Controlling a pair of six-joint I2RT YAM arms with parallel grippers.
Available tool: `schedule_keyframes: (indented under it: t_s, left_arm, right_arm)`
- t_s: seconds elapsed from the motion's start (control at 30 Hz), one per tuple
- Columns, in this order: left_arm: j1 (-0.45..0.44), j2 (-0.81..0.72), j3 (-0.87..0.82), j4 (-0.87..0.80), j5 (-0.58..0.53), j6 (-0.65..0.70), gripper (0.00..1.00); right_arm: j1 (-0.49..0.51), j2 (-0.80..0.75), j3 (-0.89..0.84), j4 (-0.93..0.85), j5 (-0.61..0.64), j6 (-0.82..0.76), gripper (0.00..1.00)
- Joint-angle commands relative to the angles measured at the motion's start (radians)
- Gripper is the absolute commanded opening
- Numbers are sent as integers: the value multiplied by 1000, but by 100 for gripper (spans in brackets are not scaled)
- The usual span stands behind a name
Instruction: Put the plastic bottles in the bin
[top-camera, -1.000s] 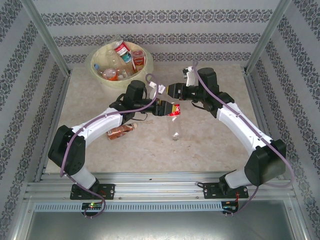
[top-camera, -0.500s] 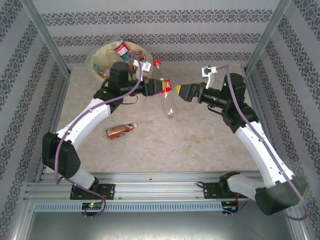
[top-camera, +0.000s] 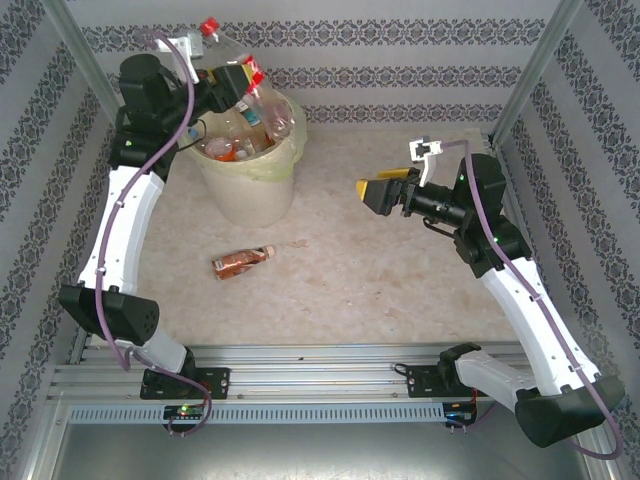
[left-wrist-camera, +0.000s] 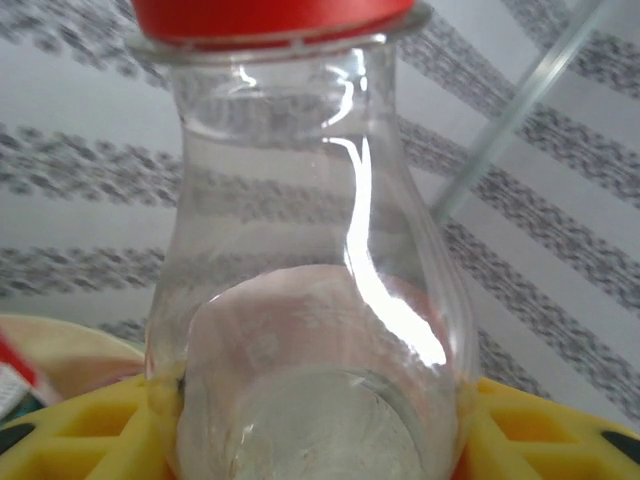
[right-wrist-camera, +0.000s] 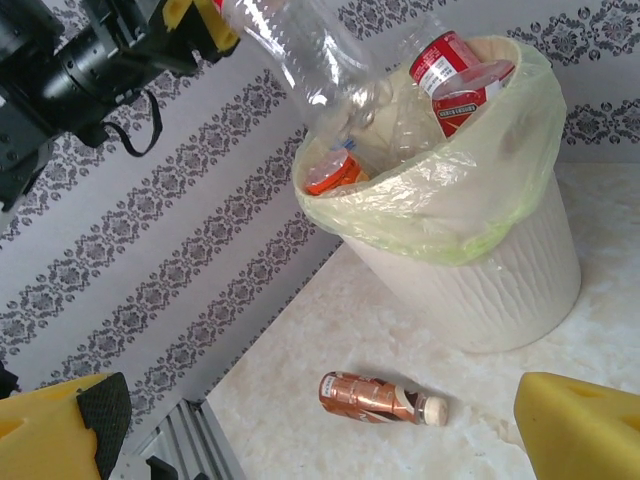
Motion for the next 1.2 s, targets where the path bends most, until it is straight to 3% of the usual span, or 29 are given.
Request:
schedule_keyframes:
  t_s: [0.0, 0.43, 0.77, 1.17]
  left_arm:
    - [20, 55, 95, -118, -107, 104, 55]
    - [30, 140, 173, -271, -174, 278, 56]
    - [24, 226, 206, -356, -111, 326, 58]
    - [-13, 257, 72, -249, -135, 284, 61]
  right_arm:
    - [11, -15, 22, -15, 12, -36, 98]
    - [63, 25, 60, -70, 132, -96, 98]
    - [66, 16, 26, -66, 149, -93, 98]
    - [70, 19, 23, -94, 155, -104, 98]
